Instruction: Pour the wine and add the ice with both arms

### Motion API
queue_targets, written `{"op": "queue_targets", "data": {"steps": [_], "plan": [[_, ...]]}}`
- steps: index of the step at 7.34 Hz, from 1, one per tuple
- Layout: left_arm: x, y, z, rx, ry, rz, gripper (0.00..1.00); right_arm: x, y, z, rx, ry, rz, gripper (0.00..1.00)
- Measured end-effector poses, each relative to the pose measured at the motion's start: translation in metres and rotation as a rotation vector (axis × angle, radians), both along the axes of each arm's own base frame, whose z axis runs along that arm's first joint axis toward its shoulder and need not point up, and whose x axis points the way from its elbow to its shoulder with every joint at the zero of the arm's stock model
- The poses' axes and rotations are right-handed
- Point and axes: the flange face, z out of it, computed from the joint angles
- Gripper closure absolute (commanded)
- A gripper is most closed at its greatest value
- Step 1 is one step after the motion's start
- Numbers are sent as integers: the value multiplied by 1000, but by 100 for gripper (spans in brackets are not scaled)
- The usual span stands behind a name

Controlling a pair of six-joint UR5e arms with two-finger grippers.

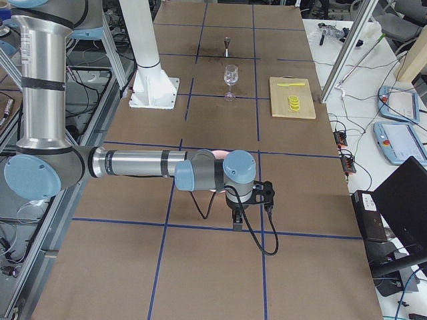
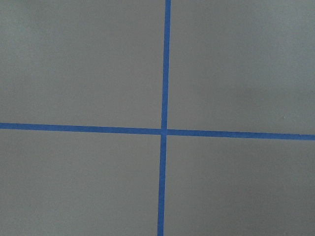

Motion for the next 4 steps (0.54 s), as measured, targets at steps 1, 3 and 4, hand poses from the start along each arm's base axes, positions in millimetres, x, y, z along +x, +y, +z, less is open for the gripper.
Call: {"op": "queue_targets", "data": {"steps": [1,3,4], "plan": [[0,0,0,-1,0,0,0,0,0,0,0,0,0,0],[-1,2,3,-4,-19,-3,0,0,0,0,1,0,0,0],[-2,3,6,-6,-35,-6,0,0,0,0,1,0,0,0]]}}
